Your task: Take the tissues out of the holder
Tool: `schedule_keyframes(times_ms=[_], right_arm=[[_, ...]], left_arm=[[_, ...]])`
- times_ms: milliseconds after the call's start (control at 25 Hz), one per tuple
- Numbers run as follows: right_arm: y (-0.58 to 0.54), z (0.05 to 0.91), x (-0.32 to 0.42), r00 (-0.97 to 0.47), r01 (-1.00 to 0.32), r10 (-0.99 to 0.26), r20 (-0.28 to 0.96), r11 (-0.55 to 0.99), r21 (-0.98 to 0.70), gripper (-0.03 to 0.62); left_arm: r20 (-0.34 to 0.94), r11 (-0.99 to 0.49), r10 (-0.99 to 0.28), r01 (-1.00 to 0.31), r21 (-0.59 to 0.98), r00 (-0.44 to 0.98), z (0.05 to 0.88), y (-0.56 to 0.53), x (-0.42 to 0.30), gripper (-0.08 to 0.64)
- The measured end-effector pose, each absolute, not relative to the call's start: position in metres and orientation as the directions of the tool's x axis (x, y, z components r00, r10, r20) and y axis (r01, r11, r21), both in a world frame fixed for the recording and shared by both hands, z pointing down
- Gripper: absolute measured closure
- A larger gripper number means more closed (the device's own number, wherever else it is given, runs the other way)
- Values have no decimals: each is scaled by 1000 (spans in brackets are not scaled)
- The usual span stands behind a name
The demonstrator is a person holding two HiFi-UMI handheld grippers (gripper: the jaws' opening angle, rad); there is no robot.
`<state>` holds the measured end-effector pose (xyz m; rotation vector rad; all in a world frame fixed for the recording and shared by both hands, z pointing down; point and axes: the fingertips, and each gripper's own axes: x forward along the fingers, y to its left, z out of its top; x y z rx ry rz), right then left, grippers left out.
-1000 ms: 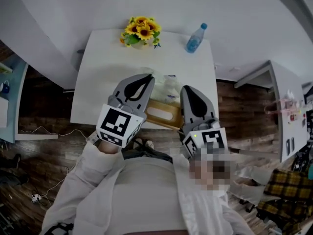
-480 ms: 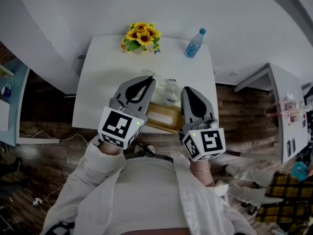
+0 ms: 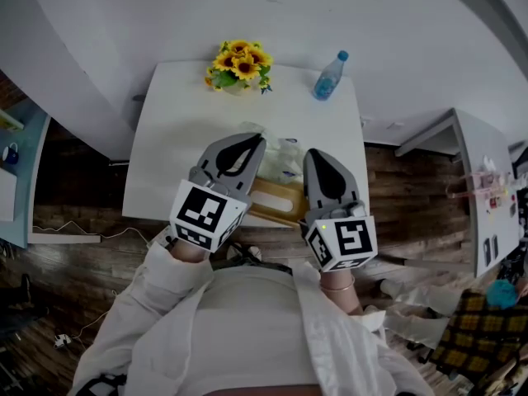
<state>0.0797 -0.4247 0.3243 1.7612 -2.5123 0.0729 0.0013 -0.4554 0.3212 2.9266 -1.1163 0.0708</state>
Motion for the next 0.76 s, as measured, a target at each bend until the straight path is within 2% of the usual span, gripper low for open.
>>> schedule_keyframes(times_ms=[200, 760], right_arm=[[-429, 324, 79, -345, -938, -934, 98, 347, 10, 583], [-430, 326, 78, -364, -931, -926, 99, 362, -41, 583]], left_arm=[[62, -748, -664, -663, -28, 746, 322, -458, 4, 535], [62, -755, -651, -653, 56, 757, 326, -455, 7, 535]])
